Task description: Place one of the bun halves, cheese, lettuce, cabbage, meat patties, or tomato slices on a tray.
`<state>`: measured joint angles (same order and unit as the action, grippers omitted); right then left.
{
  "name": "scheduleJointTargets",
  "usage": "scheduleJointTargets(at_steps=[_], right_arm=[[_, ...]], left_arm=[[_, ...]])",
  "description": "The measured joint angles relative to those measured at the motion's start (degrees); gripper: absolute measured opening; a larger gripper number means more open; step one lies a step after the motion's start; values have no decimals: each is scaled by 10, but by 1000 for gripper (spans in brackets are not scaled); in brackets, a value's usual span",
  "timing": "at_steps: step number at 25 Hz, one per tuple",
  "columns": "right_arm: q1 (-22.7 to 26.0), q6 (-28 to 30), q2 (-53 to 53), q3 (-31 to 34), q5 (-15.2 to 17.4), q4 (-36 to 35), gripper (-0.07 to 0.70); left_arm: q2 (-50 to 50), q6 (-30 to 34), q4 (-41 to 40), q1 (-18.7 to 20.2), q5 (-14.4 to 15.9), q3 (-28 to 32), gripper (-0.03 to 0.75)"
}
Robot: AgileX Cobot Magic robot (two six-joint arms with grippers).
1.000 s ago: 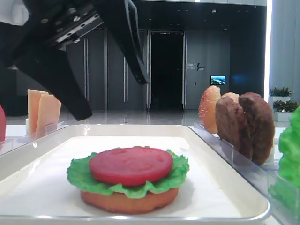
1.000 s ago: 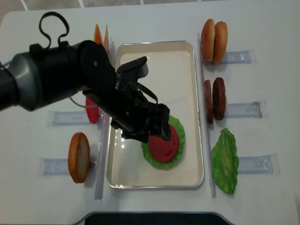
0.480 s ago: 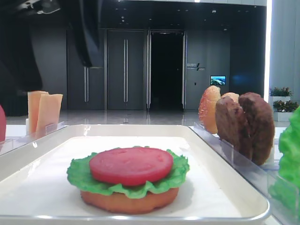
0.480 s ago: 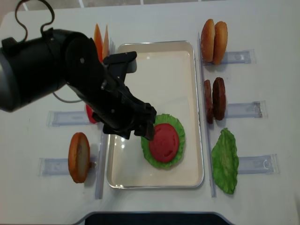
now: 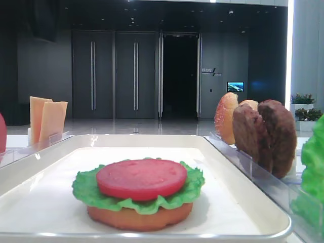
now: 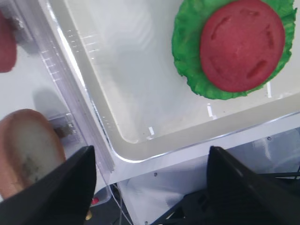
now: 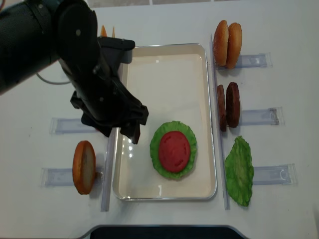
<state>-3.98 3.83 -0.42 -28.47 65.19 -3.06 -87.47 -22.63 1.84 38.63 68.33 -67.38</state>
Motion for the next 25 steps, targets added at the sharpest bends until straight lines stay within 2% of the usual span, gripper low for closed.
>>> scheduleJointTargets(at_steps=[4, 18, 25], right_arm=[[0, 0, 0, 0, 0, 0, 523], [0, 0, 0, 0, 0, 0, 523], [0, 0, 0, 0, 0, 0, 523]], left_arm=[[2, -6, -23, 0, 12, -28, 558], [7, -18, -51, -1, 16, -68, 556], [7, -15, -51, -47, 16, -68, 556]])
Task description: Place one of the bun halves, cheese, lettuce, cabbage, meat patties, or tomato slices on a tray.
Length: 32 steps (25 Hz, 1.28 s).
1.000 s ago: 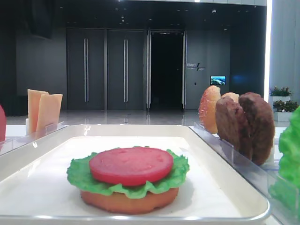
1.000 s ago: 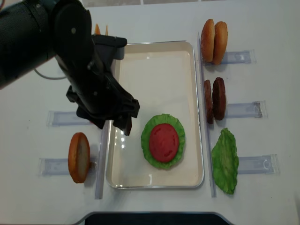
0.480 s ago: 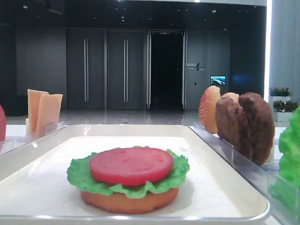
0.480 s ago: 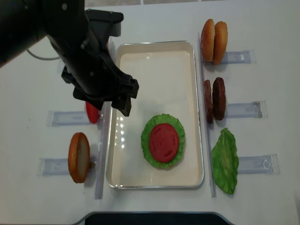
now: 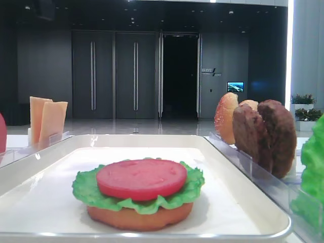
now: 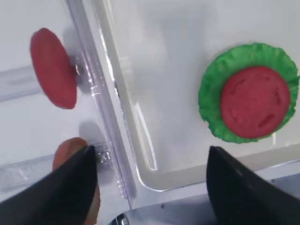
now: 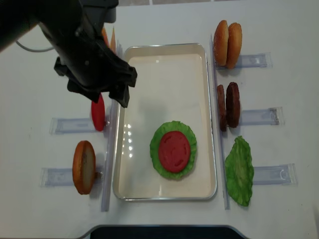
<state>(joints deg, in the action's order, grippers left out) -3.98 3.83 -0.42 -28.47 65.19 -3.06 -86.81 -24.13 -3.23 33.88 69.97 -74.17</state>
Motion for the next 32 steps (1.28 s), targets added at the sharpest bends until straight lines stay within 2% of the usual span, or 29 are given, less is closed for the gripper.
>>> scheduleJointTargets(at_steps=[32], right_arm=[[0, 0, 0, 0, 0, 0, 523]], left_arm=[[8, 101, -31, -240, 0, 0, 547]])
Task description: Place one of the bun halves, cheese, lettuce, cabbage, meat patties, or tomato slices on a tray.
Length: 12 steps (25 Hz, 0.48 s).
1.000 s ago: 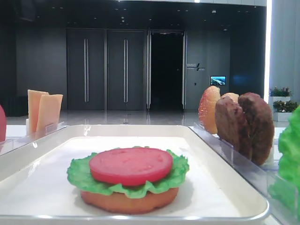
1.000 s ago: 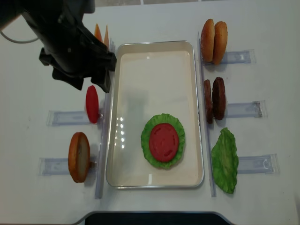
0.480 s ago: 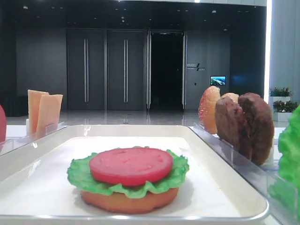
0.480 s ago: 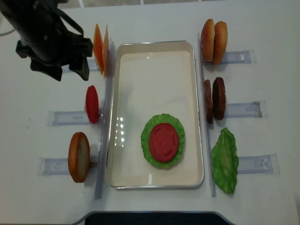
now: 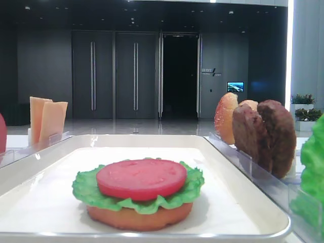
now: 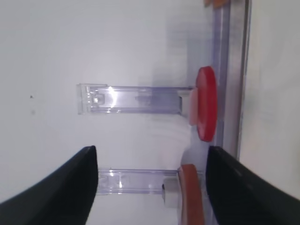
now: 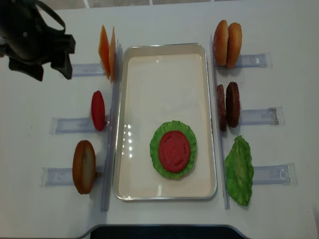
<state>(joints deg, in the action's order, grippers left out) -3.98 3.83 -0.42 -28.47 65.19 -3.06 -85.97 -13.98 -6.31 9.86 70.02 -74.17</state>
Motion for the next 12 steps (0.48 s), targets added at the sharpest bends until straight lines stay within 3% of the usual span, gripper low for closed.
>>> scheduleJointTargets(at_steps=[7, 12], right_arm=[[0, 0, 0, 0, 0, 0, 523], [0, 0, 0, 0, 0, 0, 523]], left_arm=[[0, 38, -12, -57, 0, 0, 546], [0, 56, -14, -64, 0, 0, 545]])
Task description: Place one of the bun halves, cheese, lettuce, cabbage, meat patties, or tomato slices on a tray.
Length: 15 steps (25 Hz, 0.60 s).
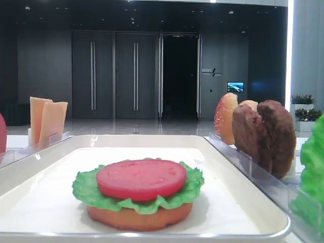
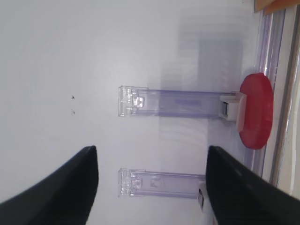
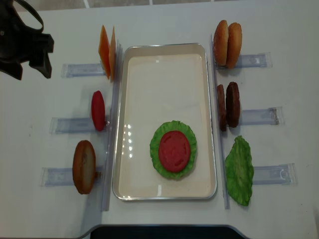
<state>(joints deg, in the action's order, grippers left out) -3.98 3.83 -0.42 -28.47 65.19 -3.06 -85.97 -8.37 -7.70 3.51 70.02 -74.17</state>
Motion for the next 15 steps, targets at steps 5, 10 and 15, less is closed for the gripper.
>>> scheduleJointTargets(at_steps=[5, 10, 15], right_arm=[[0, 0, 0, 0, 0, 0, 523], [0, 0, 0, 0, 0, 0, 523], [0, 0, 0, 0, 0, 0, 523]], left_arm=[[4, 11, 0, -1, 0, 0, 540], [37, 14, 0, -1, 0, 0, 527], [110, 15, 1, -1, 1, 28, 524]])
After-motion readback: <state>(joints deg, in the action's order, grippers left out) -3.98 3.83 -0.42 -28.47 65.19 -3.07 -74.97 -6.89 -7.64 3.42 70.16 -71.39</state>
